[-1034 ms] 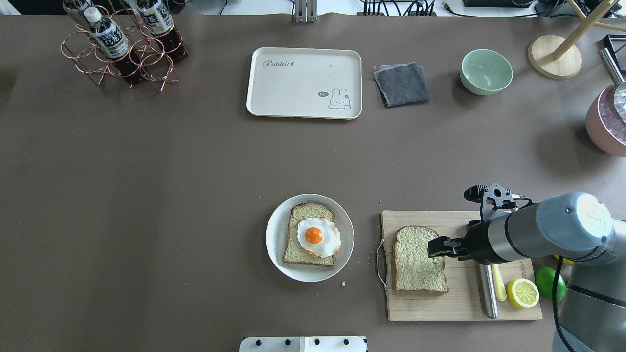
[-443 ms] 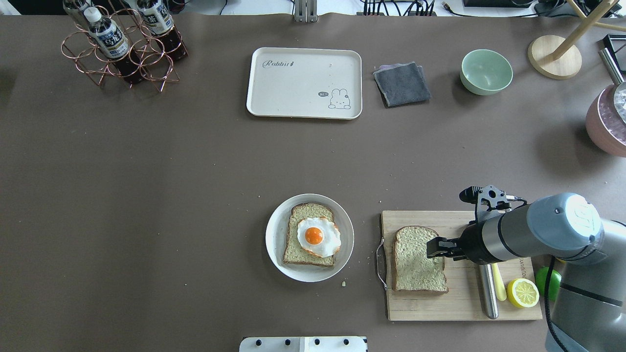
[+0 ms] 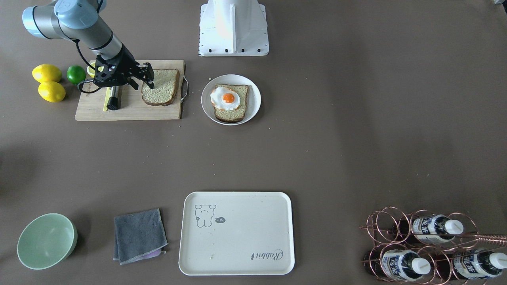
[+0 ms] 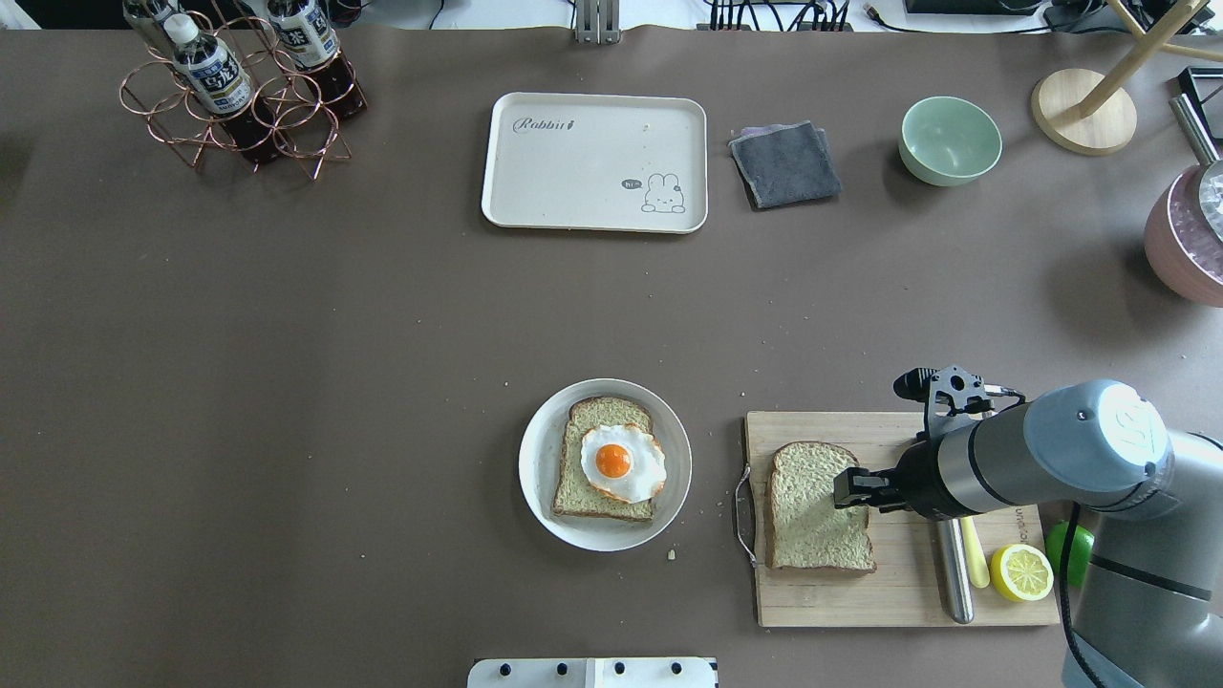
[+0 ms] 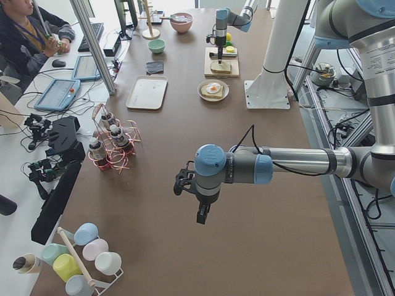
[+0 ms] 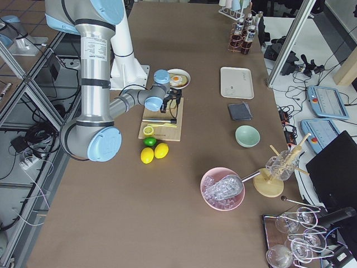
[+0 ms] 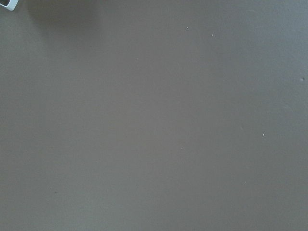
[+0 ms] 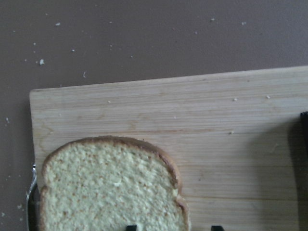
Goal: Make sandwich and place on tray
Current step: 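Lower the right gripper onto the plain bread slice on the cutting board and grasp it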
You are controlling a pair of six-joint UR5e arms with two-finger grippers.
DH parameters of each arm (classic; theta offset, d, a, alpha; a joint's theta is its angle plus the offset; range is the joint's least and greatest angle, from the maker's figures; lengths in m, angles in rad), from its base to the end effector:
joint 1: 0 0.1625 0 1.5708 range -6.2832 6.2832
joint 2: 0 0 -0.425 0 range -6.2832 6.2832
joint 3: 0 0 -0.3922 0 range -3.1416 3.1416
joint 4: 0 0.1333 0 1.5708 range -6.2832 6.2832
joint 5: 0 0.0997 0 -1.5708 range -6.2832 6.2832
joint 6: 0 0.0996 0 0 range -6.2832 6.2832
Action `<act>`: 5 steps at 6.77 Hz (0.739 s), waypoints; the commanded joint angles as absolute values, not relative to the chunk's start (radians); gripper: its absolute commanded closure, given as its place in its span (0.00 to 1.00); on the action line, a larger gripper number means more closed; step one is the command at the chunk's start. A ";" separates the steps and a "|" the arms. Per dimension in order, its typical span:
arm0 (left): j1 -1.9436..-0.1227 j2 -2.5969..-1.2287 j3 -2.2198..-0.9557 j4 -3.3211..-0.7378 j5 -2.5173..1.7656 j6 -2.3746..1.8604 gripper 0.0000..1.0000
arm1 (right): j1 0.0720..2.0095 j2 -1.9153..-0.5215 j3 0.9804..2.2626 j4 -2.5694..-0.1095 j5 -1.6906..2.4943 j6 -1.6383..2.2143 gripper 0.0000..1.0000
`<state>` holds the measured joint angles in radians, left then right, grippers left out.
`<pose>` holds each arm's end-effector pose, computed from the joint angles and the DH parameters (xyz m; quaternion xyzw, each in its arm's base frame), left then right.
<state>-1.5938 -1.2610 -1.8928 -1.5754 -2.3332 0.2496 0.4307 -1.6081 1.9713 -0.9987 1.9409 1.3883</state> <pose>-0.0729 -0.3619 0.6328 0.0583 0.3675 0.1080 0.9219 -0.3998 -0.2907 0.4227 -0.0228 -0.4720 0.0263 0.8809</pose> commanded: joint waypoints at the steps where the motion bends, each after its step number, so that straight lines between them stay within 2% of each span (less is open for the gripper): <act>1: -1.595 -1.261 -1.893 -1.575 -2.333 0.249 0.03 | 0.425 -1.608 1.968 -0.999 1.942 1.388 0.49; 2: -1.595 -1.259 -1.893 -1.575 -2.333 0.250 0.03 | 0.425 -1.608 1.971 -0.999 1.942 1.390 0.93; 3: -1.595 -1.259 -1.893 -1.575 -2.333 0.250 0.03 | 0.426 -1.606 1.977 -0.999 1.960 1.390 1.00; 5: -1.597 -1.253 -1.898 -1.575 -2.335 0.250 0.03 | 0.426 -1.589 1.974 -1.000 1.967 1.388 1.00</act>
<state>-1.5964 -1.2575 -1.8950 -1.5754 -2.3343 0.2500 0.4262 -1.5954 1.9752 -0.9989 1.9632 1.3894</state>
